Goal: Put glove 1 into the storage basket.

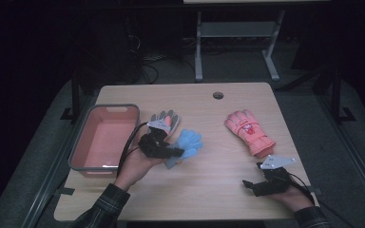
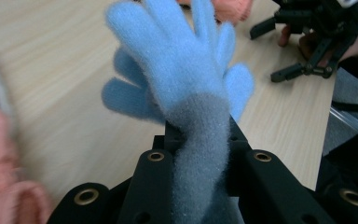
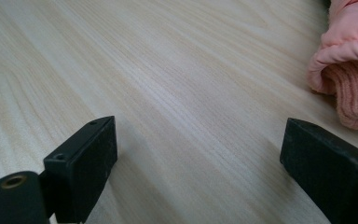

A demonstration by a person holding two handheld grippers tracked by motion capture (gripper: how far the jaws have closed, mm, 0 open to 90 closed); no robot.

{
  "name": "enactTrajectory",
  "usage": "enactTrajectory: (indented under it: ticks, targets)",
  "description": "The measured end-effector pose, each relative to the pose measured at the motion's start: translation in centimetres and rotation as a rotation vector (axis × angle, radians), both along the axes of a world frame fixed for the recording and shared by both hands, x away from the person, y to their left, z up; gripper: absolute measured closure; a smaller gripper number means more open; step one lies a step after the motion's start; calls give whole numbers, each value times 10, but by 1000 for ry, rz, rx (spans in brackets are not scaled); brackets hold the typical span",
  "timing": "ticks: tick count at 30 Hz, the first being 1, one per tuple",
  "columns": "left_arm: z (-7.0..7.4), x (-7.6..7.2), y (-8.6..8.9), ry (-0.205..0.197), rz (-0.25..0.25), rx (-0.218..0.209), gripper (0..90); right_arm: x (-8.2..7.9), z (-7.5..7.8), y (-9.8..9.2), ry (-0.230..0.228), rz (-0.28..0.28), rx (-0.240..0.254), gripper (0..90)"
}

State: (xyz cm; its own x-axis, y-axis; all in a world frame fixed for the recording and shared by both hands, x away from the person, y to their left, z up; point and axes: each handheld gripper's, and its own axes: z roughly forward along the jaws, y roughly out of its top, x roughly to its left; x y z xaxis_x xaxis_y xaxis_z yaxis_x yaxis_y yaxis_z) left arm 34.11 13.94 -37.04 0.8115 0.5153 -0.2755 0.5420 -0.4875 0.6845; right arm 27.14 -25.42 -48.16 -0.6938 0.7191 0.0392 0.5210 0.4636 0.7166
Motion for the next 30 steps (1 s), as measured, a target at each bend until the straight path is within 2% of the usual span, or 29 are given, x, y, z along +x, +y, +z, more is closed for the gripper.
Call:
enactTrajectory:
  ticks: [10,22,30]
  targets:
    - [20,11,32,-24,76,8,780,0,0,0,0,0,0,104]
    - [27,19,68,-34,160,27,780,0,0,0,1,0,0,104]
    - [32,22,97,-56,229,52,780,0,0,0,1,0,0,104]
